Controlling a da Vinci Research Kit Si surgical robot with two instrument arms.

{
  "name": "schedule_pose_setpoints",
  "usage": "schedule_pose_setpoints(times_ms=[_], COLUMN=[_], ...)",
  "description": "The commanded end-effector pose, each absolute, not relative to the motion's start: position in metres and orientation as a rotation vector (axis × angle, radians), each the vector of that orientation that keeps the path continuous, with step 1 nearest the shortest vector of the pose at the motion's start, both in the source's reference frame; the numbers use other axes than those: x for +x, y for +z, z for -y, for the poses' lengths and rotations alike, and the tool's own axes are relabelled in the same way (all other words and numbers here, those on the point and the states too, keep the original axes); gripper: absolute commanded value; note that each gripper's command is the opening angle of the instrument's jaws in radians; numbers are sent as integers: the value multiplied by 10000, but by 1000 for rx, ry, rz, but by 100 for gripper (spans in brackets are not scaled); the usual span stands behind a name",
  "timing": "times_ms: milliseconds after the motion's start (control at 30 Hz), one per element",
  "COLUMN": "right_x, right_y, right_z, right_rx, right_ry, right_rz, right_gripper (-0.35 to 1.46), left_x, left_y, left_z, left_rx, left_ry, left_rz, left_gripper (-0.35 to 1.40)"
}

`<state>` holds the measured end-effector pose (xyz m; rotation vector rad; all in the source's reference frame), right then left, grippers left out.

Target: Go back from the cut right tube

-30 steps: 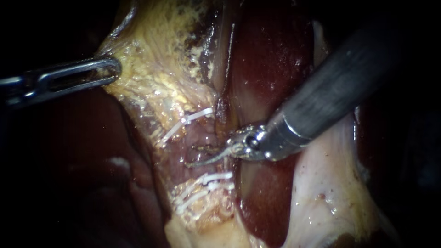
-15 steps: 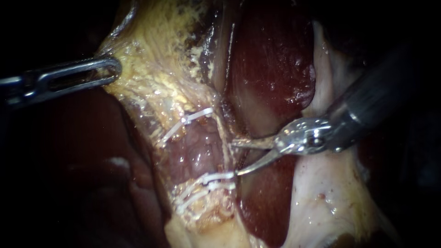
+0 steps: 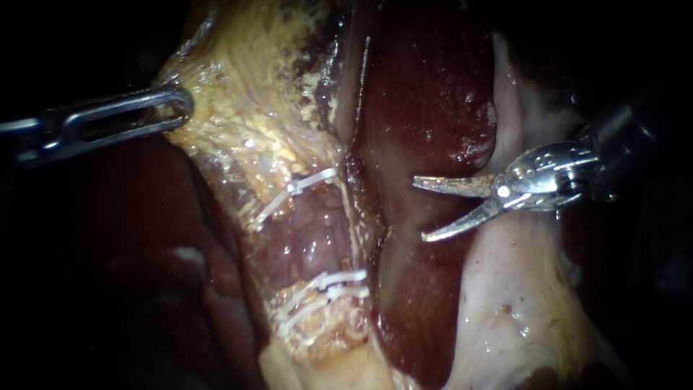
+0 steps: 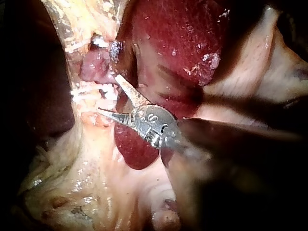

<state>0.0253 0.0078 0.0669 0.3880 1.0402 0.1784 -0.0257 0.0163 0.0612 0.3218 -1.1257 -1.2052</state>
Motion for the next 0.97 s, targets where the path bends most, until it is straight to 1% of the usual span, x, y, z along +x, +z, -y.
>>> schedule_pose_setpoints(times_ms=[33,167,267,400,500,633,967], right_x=[253,253,254,254,254,254,255], right_y=[673,676,675,675,674,673,671], right_z=[-77,-75,-74,-74,-75,-75,-75], right_rx=[390,387,387,387,384,382,375], right_ry=[175,167,160,160,155,150,141], right_rz=[-1040,-1042,-1044,-1044,-1045,-1045,-1050], right_gripper=[143,143,143,143,143,143,143], left_x=[-261,-279,-301,-329,-344,-350,-350], left_y=[617,641,661,675,680,681,680], left_z=[-162,-160,-162,-160,-159,-160,-159], left_rx=[323,331,342,359,370,372,373], left_ry=[-1200,-1184,-1171,-1155,-1146,-1143,-1143], left_rz=[1129,1122,1115,1106,1105,1103,1103], left_gripper=[-35,-35,-35,-35,-35,-35,-35])
